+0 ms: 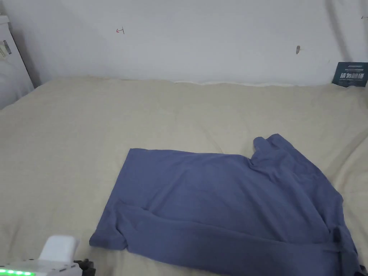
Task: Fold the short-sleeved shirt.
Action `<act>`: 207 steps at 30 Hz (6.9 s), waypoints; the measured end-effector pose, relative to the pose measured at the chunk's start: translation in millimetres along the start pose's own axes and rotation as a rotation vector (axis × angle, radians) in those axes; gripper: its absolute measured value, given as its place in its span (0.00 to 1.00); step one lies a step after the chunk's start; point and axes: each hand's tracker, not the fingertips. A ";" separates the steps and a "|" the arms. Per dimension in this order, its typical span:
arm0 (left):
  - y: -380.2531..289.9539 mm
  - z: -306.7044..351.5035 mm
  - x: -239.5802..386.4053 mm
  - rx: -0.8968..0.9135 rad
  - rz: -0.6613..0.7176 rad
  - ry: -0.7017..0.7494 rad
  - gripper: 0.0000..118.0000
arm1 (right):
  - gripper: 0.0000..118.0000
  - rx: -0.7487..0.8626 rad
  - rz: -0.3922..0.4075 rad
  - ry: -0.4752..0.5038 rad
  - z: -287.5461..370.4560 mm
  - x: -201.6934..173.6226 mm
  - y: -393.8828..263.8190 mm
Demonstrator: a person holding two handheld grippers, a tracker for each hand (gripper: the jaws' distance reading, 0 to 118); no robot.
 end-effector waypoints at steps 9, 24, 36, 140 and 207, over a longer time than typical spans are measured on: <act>7.8 -13.4 -9.2 0.046 0.102 -0.018 0.00 | 0.00 -0.055 -0.033 0.029 -13.2 -6.8 -10.6; 63.3 -86.8 -3.4 -0.070 -0.041 0.084 0.87 | 0.00 -0.069 -0.072 0.047 -19.5 -20.4 5.0; 63.6 -67.7 0.4 0.003 0.000 0.000 0.10 | 0.56 -0.061 -0.055 0.016 -25.1 15.0 0.2; 122.9 -7.4 23.7 0.175 -0.002 -0.080 0.00 | 0.05 -0.344 0.192 -0.171 -251.8 42.2 211.2; -13.3 32.9 -44.7 -0.016 0.046 -0.093 0.02 | 0.05 -0.321 0.060 0.023 4.4 64.1 -13.7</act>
